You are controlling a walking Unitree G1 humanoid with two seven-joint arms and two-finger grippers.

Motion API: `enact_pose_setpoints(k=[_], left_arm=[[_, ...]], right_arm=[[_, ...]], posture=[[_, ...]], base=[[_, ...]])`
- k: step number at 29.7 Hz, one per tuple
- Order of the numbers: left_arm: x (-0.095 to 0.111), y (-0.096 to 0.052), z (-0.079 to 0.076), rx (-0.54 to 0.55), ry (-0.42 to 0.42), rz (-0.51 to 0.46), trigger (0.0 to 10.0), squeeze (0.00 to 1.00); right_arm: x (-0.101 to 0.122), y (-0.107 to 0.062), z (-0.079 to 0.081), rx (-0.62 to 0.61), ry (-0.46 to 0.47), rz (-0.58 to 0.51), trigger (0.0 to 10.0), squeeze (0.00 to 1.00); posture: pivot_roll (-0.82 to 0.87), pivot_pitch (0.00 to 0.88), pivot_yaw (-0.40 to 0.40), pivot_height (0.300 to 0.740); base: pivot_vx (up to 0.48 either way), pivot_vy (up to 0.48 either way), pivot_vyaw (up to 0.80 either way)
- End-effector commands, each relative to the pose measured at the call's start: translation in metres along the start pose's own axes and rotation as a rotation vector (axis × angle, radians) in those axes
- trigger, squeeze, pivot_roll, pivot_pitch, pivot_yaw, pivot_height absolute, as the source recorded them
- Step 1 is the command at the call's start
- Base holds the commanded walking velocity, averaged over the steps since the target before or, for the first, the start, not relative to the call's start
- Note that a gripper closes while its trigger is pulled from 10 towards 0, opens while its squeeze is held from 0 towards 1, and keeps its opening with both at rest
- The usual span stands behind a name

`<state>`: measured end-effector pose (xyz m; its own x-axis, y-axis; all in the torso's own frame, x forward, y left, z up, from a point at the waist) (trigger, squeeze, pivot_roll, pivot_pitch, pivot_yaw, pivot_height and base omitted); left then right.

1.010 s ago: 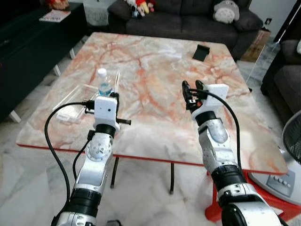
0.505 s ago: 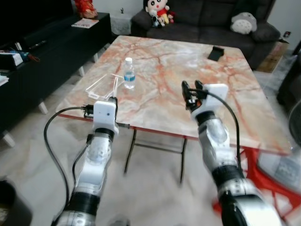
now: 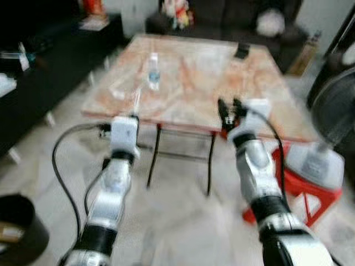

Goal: Picking trash to rubbish bin

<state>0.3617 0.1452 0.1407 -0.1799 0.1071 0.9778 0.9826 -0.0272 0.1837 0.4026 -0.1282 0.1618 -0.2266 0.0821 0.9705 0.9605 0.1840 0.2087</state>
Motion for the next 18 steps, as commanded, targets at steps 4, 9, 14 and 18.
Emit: enact_pose_setpoints(k=[4, 9, 14, 18], left_arm=[[-0.069, -0.021, 0.012, 0.025, -0.055, 0.275, 10.0, 0.00], [-0.118, -0.047, 0.012, 0.048, -0.102, 0.511, 10.0, 0.00], [-0.148, -0.073, 0.013, 0.087, -0.148, 0.667, 10.0, 0.00], [-0.165, -0.094, 0.014, 0.092, -0.127, 0.759, 10.0, 0.00]], right_arm=[[-0.063, -0.029, -0.002, 0.005, 0.022, 0.261, 10.0, 0.00], [-0.135, -0.091, -0.001, 0.048, -0.009, 0.603, 10.0, 0.00], [-0.169, -0.136, -0.001, 0.046, -0.005, 0.794, 10.0, 0.00], [-0.183, -0.160, -0.001, 0.039, 0.006, 0.878, 10.0, 0.00]], posture=[[0.03, 0.062, -0.080, 0.740], [0.02, 0.058, -0.083, 0.740], [0.02, 0.058, -0.083, 0.740], [0.01, 0.056, -0.079, 0.740]], base=[[0.000, 0.000, 0.00], [0.000, 0.000, 0.00], [0.000, 0.000, 0.00], [0.000, 0.000, 0.00]])
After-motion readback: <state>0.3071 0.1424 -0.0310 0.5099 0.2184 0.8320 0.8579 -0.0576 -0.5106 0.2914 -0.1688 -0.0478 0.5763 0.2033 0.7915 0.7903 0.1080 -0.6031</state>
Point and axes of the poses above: a point about 5 cm out from each wrist's last joint towards the gripper, its own y axis pointing out of the wrist towards the gripper, its own x axis along the axis of the wrist's last joint, z = x × y, the point moved 3 cm from there along y, pointing out of the wrist towards the gripper, and after that the axes turned 15 degrees about -y, right-handed, at the moved point
